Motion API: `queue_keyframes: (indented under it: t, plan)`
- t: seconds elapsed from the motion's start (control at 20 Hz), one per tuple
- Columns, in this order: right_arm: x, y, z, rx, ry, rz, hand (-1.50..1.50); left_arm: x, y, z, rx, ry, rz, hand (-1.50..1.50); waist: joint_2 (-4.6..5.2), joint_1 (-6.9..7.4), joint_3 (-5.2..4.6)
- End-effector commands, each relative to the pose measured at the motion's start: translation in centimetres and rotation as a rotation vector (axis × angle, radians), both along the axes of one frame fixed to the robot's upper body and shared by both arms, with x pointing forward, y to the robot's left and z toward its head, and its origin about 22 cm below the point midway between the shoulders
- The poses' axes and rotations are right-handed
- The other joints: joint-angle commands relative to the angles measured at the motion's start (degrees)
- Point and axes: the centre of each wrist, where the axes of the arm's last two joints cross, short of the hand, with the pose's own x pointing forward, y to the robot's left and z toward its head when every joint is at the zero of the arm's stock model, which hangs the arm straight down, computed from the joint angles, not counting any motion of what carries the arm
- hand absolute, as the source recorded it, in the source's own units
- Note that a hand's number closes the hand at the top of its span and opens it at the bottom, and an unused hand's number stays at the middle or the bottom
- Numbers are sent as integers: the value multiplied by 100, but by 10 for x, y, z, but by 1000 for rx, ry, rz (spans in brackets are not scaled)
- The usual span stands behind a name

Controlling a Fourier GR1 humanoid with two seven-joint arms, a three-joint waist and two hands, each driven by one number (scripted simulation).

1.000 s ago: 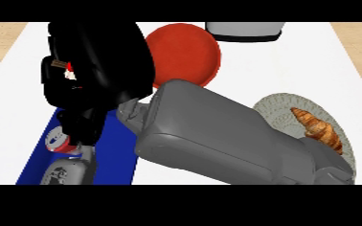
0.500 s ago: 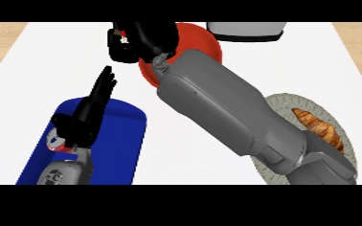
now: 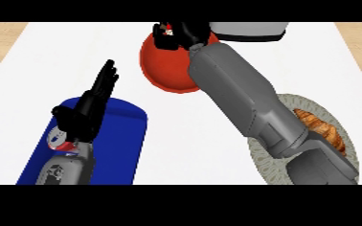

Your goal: Pick the cupcake from the placemat and place it in the bowl

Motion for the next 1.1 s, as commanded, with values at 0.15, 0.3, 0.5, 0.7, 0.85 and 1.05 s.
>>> queue_keyframes:
  t: [0.15, 0.3, 0.5, 0.7, 0.85, 1.05]
  plan:
    - [18, -39, -37, 70, 220, 6, 150, 0, -5, -8, 4, -3, -10, 0, 21, 37, 2]
    - [15, -42, -57, 92, 318, 98, -150, 18, 12, 5, 7, -21, -24, 0, 59, 61, 2]
    - [20, -62, -63, 195, 282, 182, -150, 5, -8, -7, 14, -3, -9, 0, 46, 91, 7]
    - [19, -63, -62, 353, 185, 219, -150, 10, 4, -1, 8, 5, 6, 0, 7, 8, 8]
    - [27, -66, -36, 457, 95, 207, -150, -2, 4, -13, 4, 8, 2, 0, -9, 5, 6]
    - [27, -63, -38, 550, 117, 170, -150, -3, 1, -12, 6, 10, 9, 0, -10, -14, 3]
